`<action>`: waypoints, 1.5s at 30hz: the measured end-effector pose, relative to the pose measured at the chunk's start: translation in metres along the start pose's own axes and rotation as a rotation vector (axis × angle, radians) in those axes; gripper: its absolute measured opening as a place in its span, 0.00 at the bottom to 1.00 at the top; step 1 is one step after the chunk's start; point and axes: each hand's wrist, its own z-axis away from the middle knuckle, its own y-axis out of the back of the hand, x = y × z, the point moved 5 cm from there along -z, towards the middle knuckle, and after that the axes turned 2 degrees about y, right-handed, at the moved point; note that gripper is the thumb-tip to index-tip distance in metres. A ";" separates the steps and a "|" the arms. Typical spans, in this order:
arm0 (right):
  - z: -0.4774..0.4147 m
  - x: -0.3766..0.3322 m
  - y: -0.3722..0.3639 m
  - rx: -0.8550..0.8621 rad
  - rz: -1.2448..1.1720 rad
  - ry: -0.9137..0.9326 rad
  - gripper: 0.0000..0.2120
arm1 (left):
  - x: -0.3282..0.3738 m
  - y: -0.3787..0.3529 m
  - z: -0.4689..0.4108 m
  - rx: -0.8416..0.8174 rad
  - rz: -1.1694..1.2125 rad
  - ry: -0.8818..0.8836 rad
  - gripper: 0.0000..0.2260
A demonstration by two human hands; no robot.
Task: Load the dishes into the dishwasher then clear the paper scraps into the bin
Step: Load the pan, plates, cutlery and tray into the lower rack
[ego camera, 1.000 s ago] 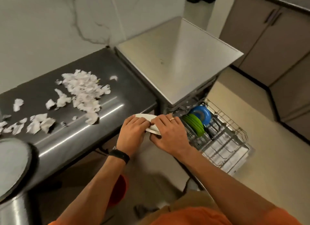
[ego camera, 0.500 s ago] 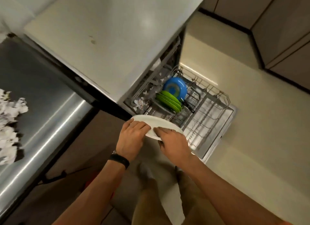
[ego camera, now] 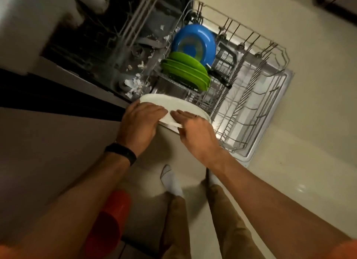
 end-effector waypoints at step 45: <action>-0.074 0.090 -0.068 0.147 -0.086 -0.063 0.27 | -0.030 -0.092 -0.079 0.003 -0.115 -0.025 0.25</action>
